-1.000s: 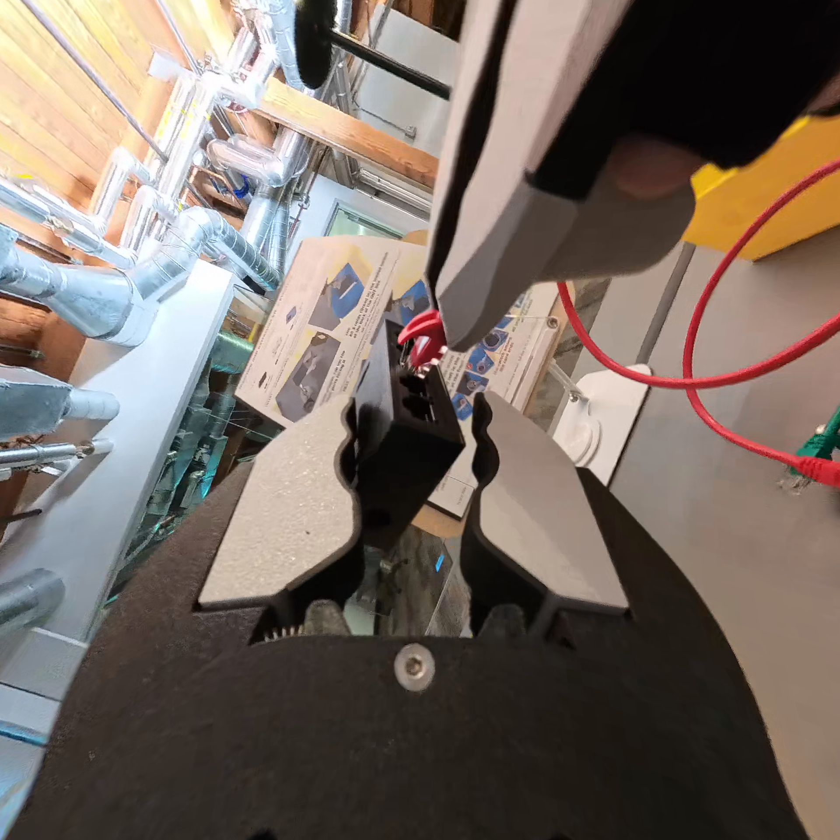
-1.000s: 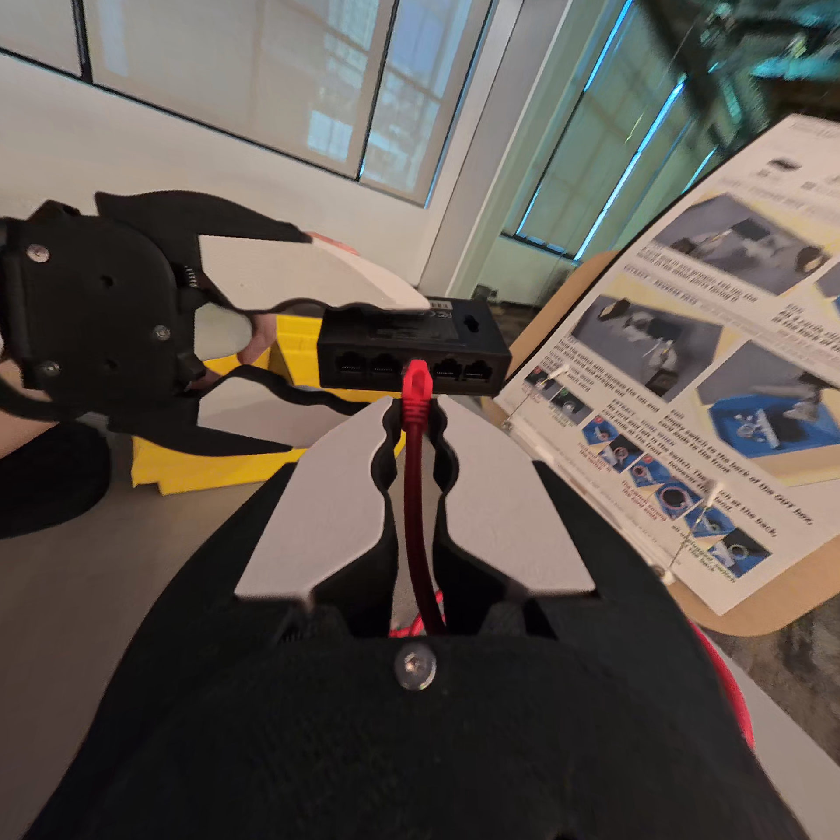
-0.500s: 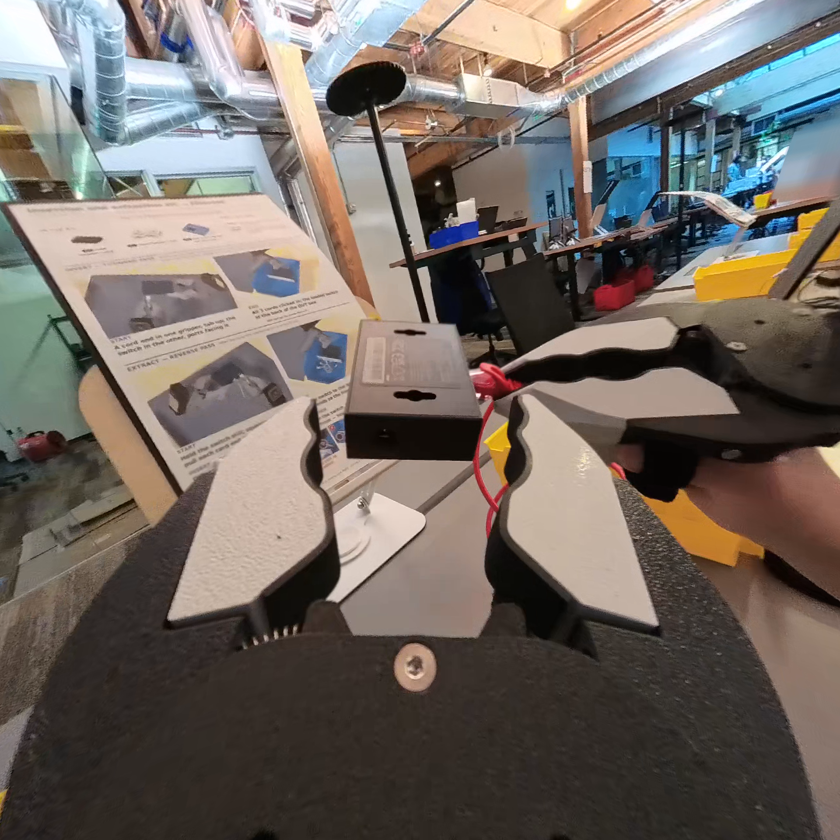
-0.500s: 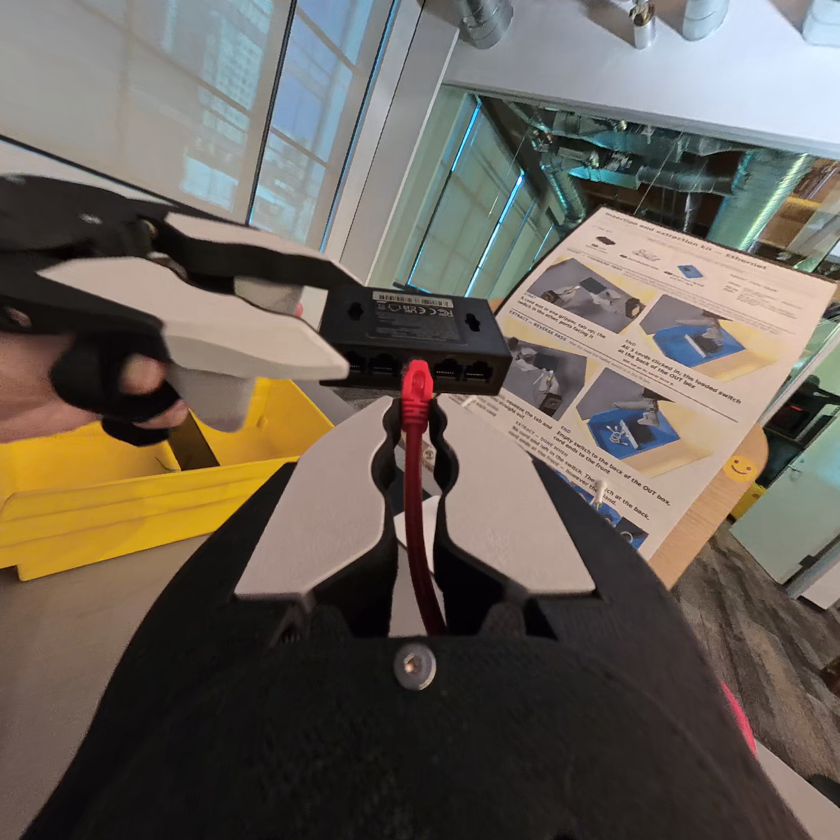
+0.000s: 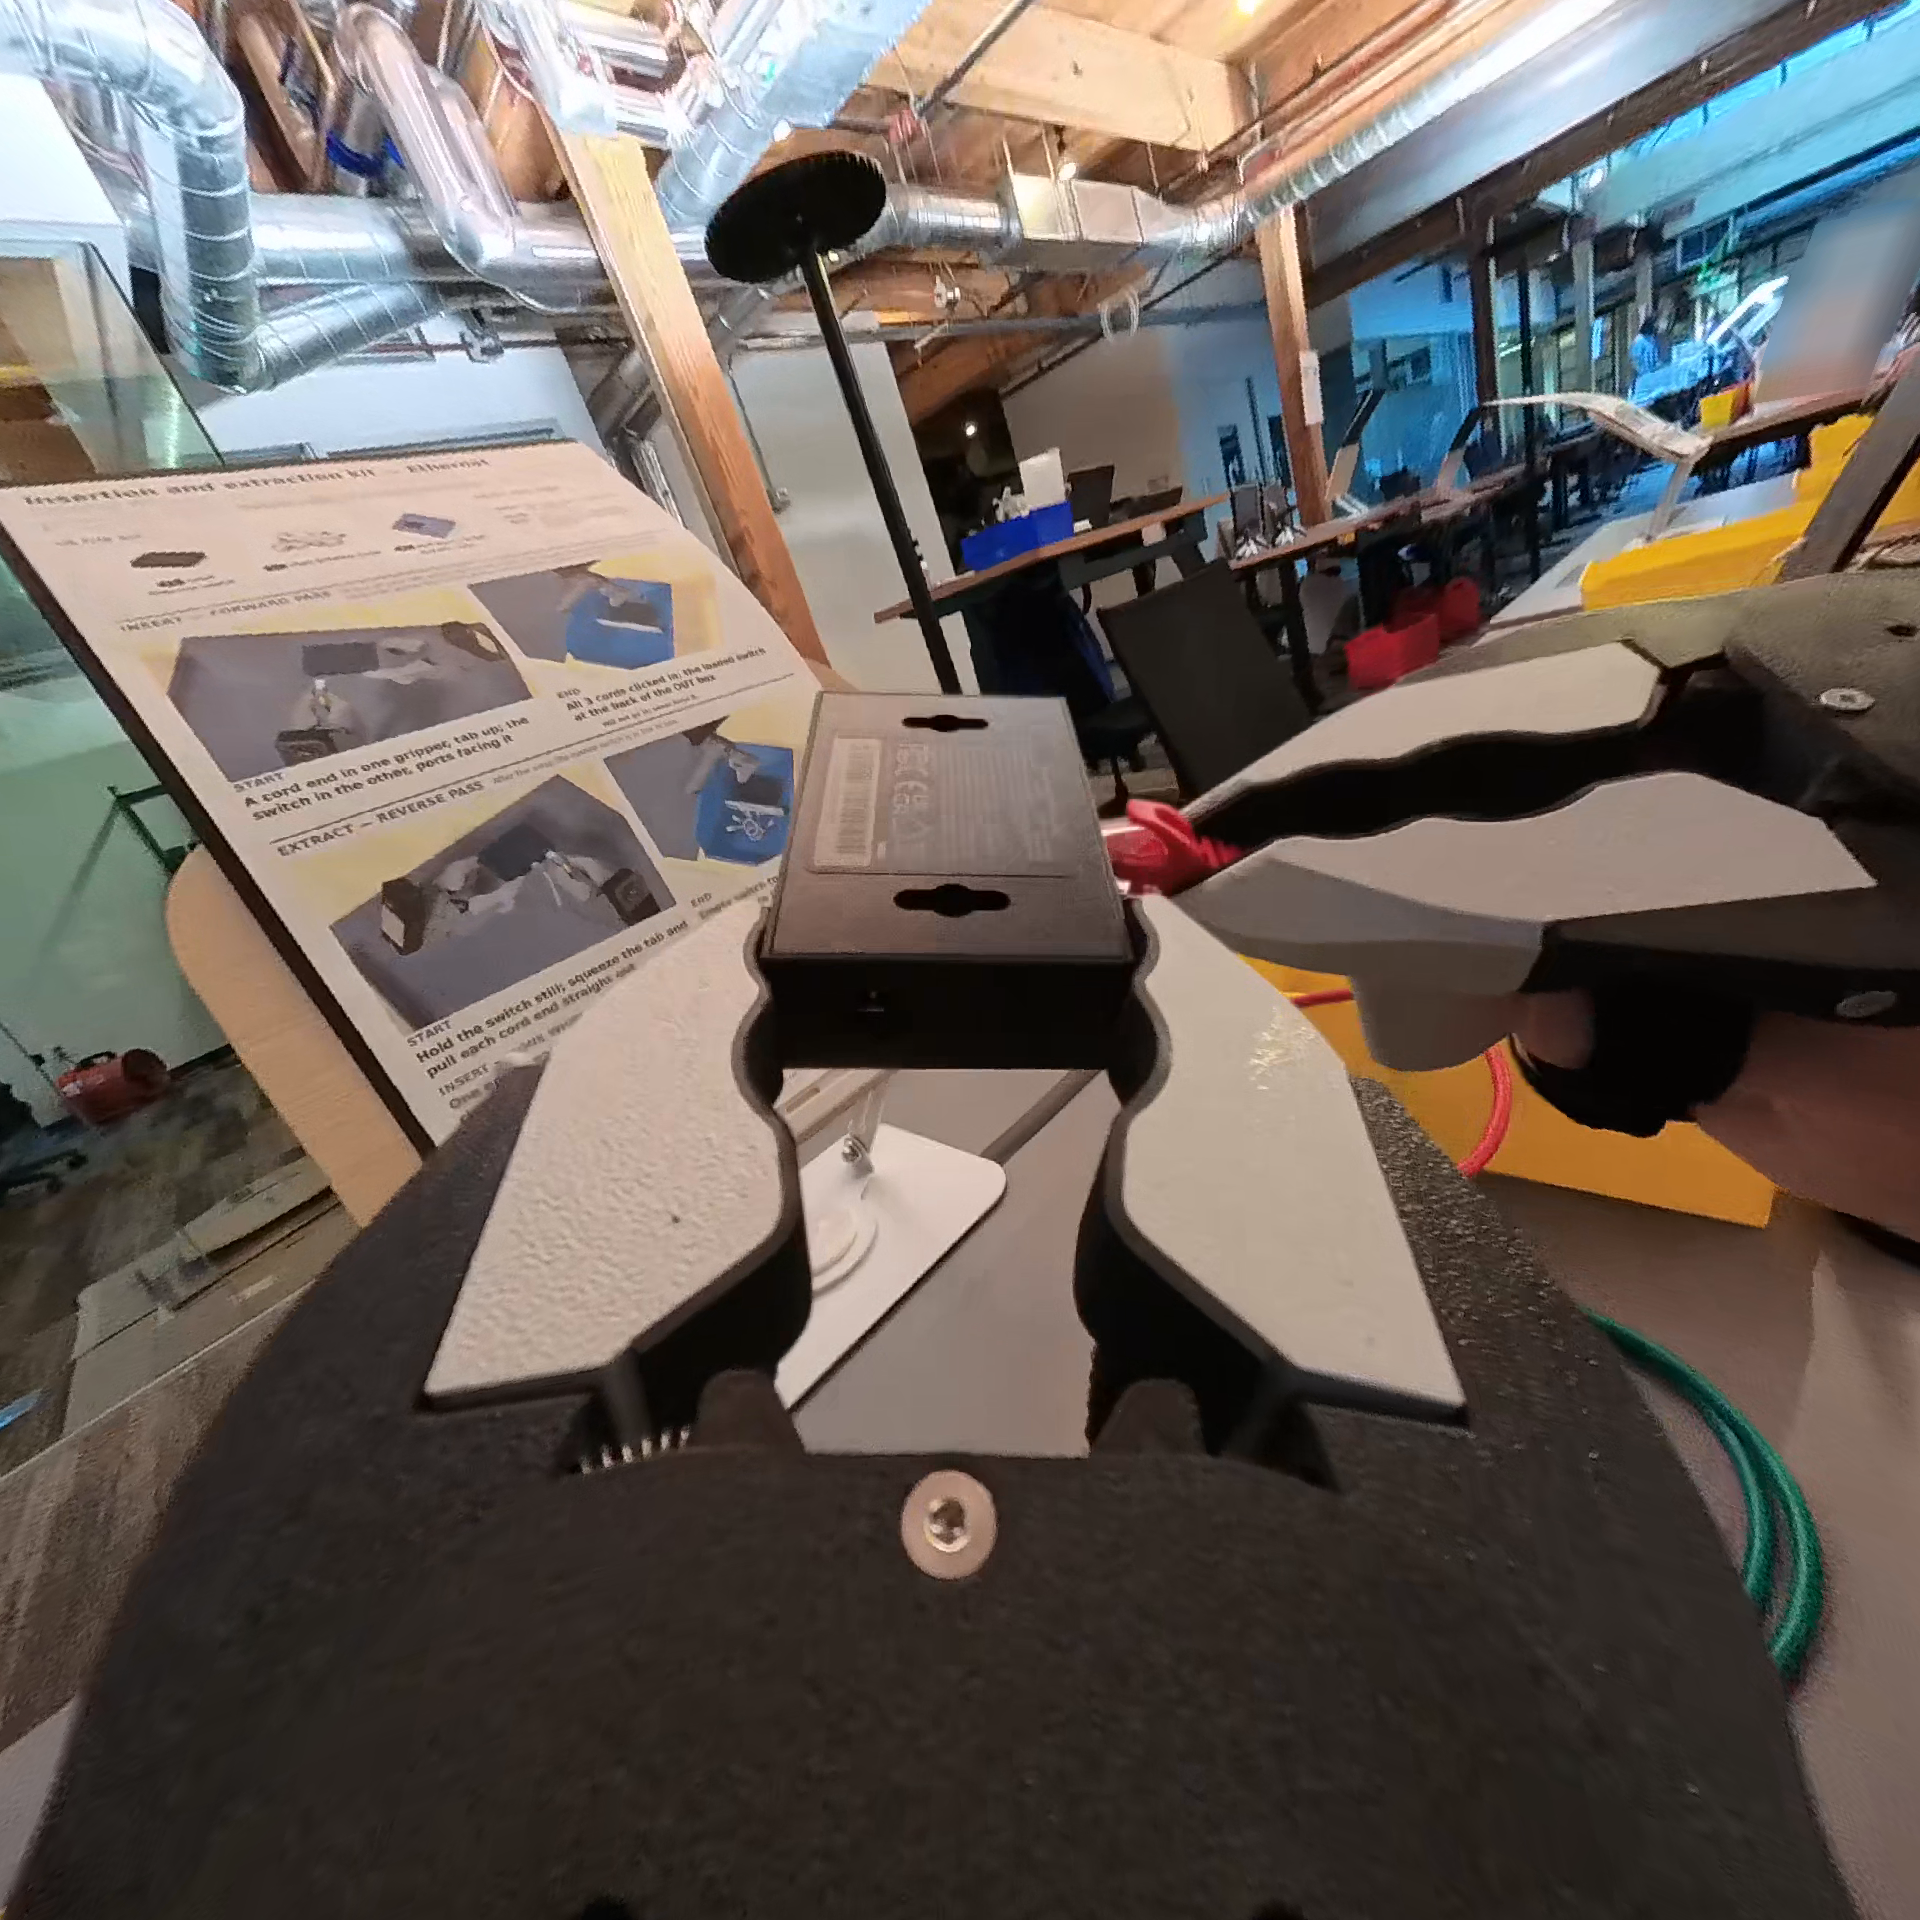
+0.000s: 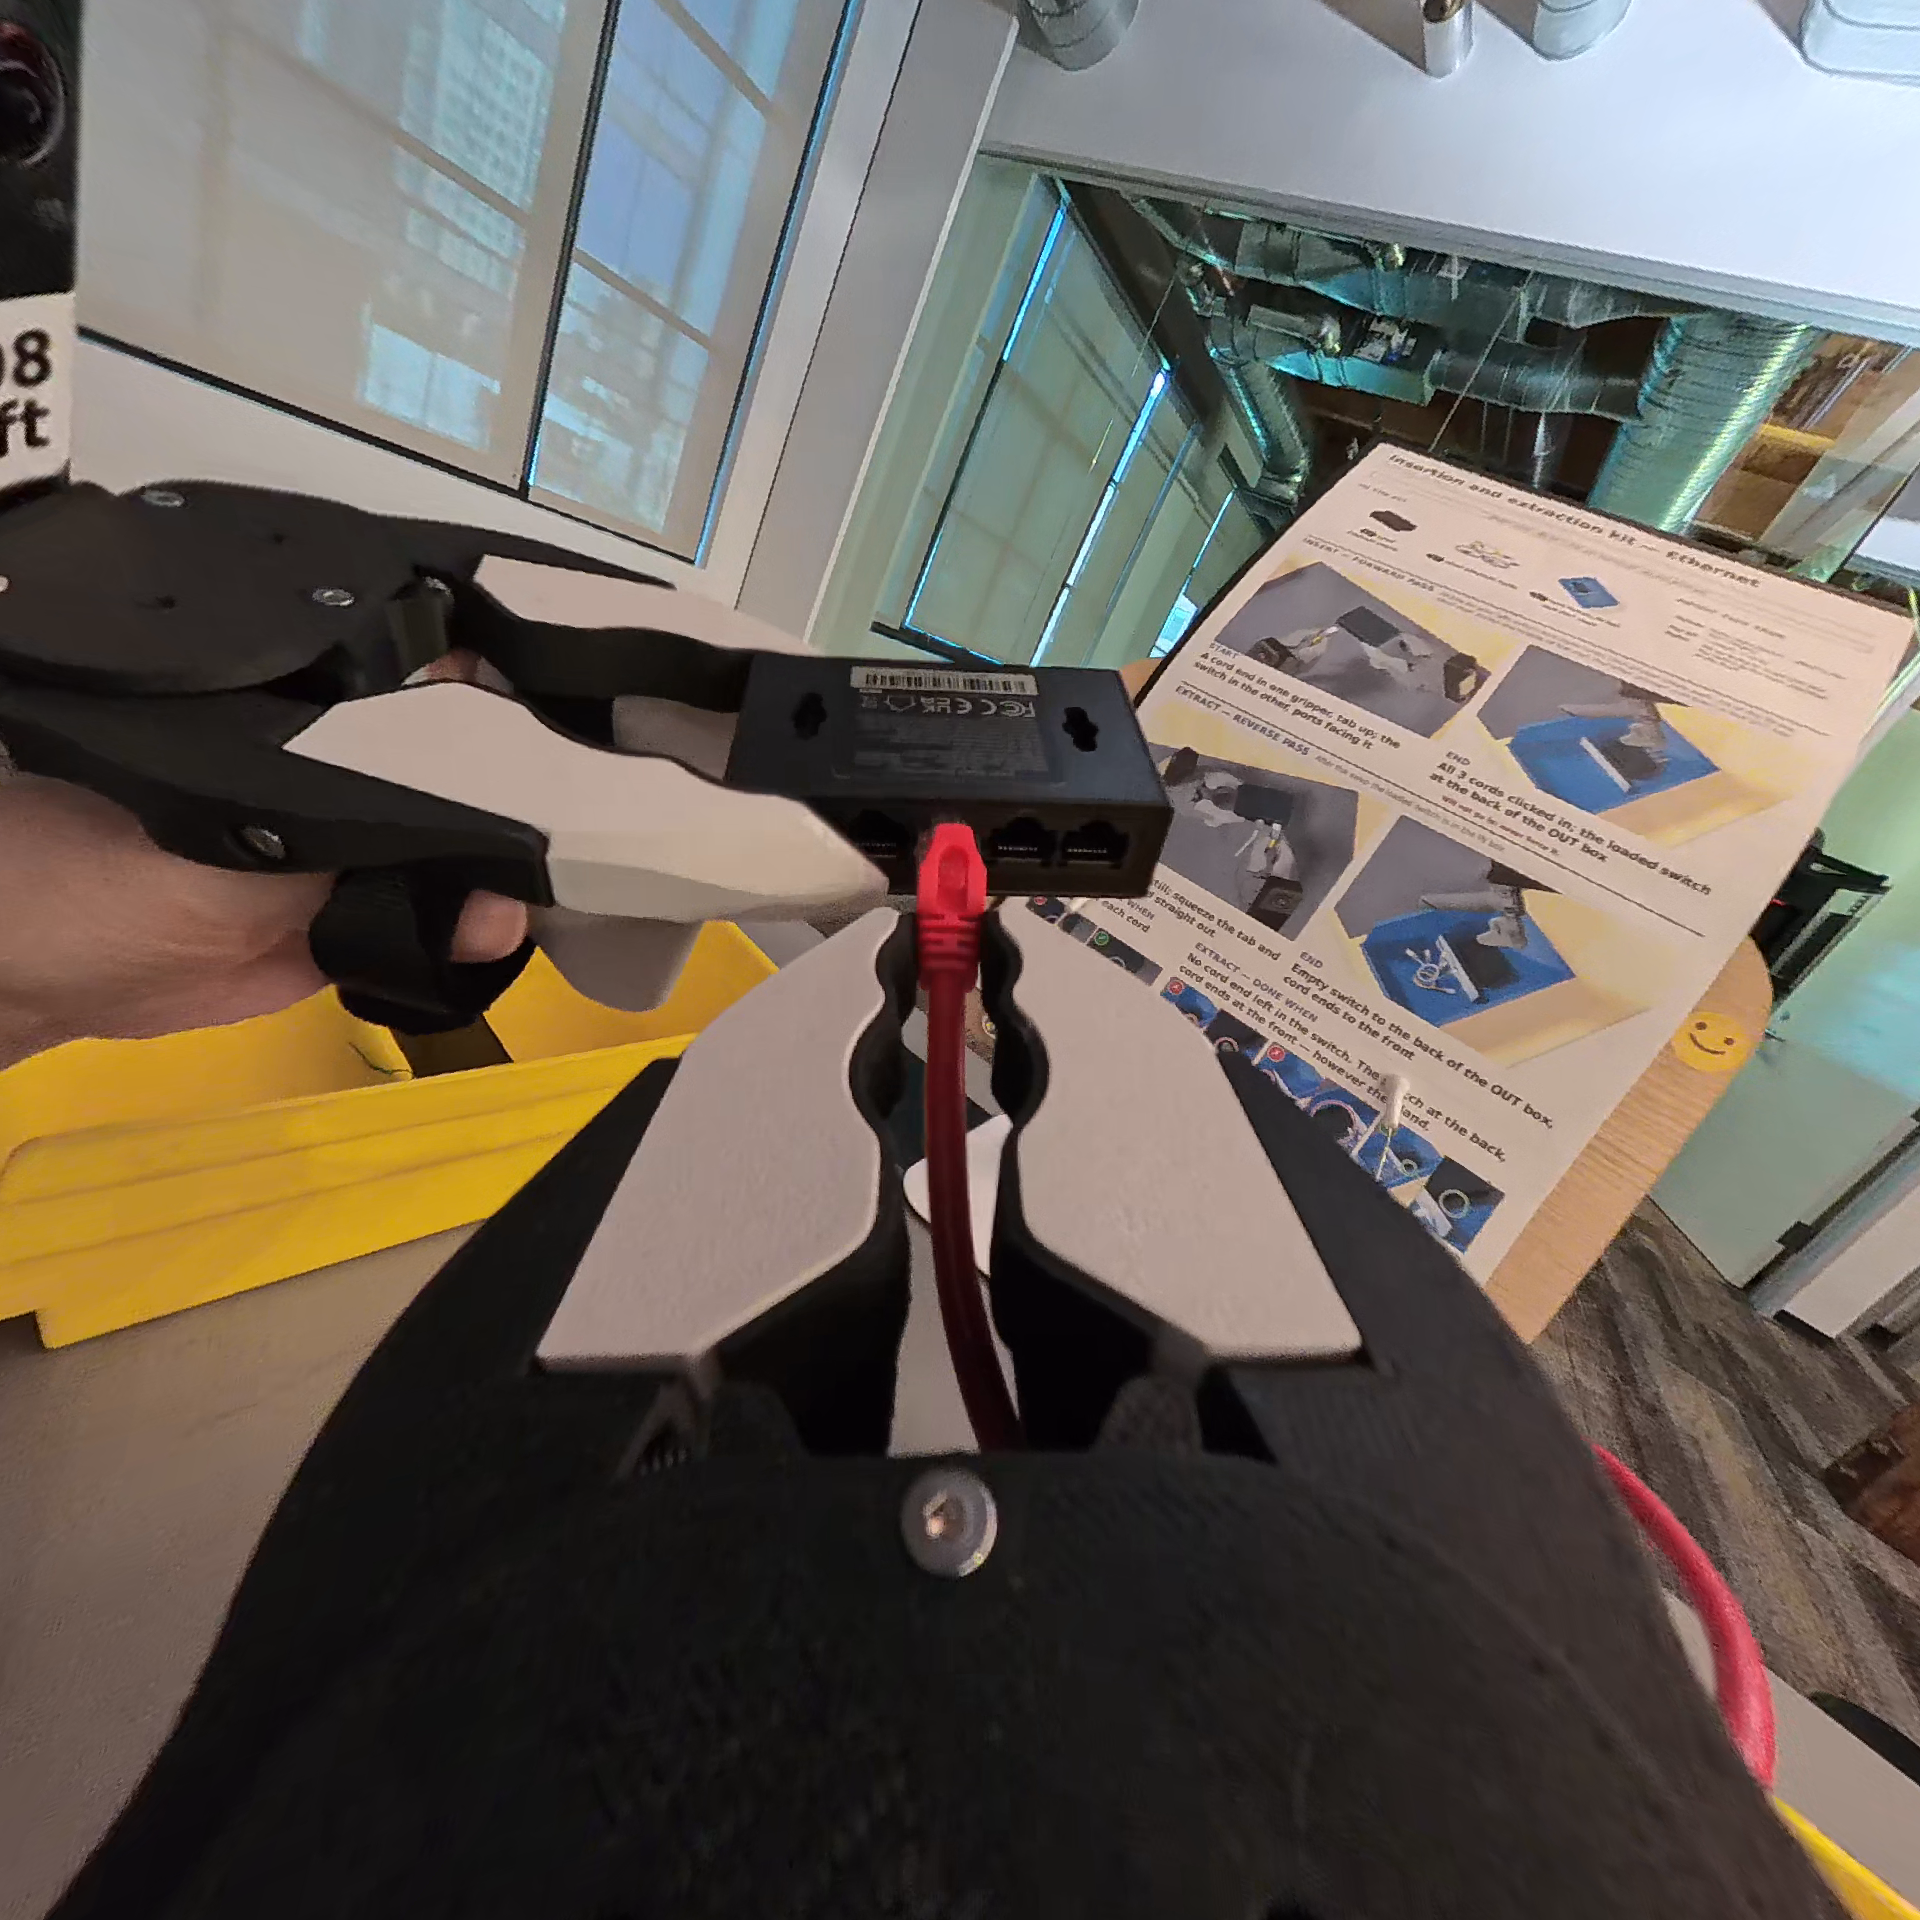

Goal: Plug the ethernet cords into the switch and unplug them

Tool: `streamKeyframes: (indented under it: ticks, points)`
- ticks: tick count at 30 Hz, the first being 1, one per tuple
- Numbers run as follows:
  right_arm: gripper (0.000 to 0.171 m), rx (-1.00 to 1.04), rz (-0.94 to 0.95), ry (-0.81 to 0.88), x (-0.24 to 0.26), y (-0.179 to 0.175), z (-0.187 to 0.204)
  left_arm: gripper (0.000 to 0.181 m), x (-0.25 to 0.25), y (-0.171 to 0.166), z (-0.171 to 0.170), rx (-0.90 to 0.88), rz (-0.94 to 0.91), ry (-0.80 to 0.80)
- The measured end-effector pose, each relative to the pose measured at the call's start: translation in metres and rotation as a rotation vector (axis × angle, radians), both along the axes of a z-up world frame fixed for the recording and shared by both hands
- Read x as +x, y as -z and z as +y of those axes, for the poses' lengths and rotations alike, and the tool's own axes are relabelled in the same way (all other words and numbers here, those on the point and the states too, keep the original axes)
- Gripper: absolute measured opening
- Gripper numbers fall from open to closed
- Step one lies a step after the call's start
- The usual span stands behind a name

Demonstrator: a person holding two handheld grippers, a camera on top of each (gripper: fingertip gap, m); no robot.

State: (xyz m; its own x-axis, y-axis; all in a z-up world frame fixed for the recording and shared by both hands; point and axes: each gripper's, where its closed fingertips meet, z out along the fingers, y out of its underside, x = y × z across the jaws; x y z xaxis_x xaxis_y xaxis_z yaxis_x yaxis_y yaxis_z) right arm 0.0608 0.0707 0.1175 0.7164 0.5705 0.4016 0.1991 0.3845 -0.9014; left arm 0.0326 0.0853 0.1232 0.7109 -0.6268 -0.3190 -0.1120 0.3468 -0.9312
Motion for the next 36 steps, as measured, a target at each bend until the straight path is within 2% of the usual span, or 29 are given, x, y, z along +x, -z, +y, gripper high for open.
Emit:
streamKeyframes:
  ticks: [16,25,32,36]
  points:
    - [0.012,-0.030,0.013,0.022,0.001,0.011,0.005,0.062,0.000,0.014,0.000,0.013,0.170,-0.050]
    - [0.011,0.002,0.019,-0.019,-0.001,0.010,0.000,0.062,0.000,0.016,-0.005,-0.001,0.197,-0.015]
    - [0.011,-0.009,0.000,-0.016,-0.002,0.015,0.003,0.063,-0.001,0.022,-0.004,0.009,0.271,-0.050]
    - [0.012,-0.014,-0.016,-0.005,0.003,0.014,0.009,0.063,0.003,0.021,-0.002,0.003,0.237,-0.040]
